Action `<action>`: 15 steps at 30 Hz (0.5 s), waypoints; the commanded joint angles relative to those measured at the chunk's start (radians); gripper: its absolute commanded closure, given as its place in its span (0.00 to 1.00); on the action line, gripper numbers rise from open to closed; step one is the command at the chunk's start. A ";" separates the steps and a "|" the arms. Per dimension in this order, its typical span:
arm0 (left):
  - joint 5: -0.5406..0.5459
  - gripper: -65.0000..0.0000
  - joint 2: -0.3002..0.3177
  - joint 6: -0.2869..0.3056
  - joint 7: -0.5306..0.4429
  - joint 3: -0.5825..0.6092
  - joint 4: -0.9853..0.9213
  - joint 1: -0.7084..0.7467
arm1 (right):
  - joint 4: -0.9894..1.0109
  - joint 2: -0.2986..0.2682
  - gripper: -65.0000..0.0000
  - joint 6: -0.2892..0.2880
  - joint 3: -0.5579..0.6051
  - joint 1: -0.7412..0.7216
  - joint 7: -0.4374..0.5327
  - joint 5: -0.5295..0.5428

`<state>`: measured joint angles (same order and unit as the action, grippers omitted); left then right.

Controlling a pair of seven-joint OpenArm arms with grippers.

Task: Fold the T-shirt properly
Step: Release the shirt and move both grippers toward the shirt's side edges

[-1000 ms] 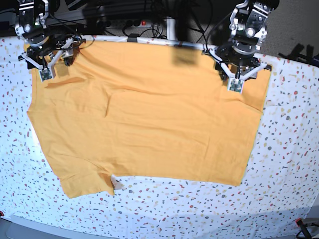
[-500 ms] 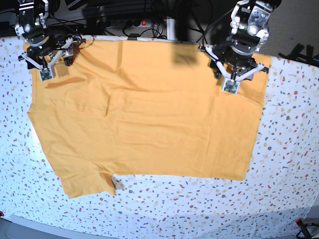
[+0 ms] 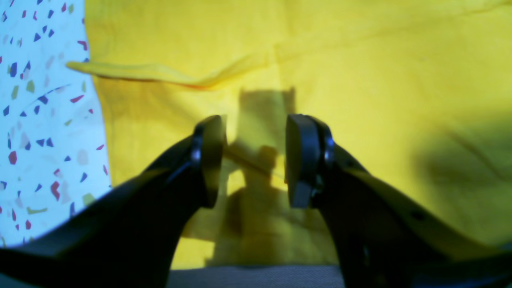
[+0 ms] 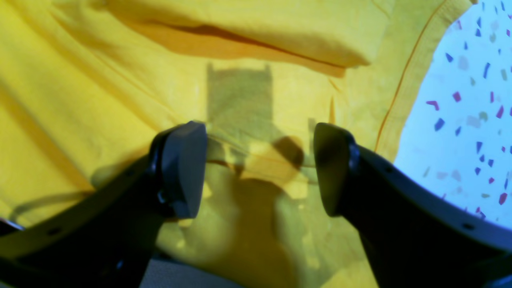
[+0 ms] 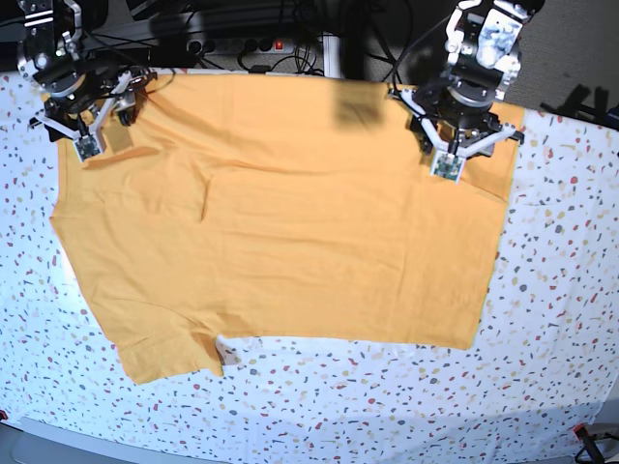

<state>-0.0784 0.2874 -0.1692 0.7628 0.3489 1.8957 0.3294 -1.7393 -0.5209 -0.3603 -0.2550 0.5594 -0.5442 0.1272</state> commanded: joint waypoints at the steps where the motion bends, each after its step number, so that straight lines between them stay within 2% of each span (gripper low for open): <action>1: -0.011 0.62 0.004 -0.003 -0.015 -0.002 0.018 -0.005 | -0.006 -0.014 0.36 -0.005 -0.008 0.006 -0.022 -0.015; 7: -0.011 0.62 0.004 -0.003 -0.016 -0.002 0.018 -0.006 | -0.034 -0.014 0.36 -0.005 -0.008 0.006 -0.010 -0.015; 15: -0.012 0.62 0.004 -0.003 -0.031 -0.002 0.018 -0.020 | -0.204 -0.014 0.36 -0.004 -0.008 0.003 -0.018 -0.019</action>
<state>-0.0788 0.2874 -0.1684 0.7578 0.3489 1.8957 0.3153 -1.9270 -0.5190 -0.3676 -0.2546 0.5648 -0.5774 0.1066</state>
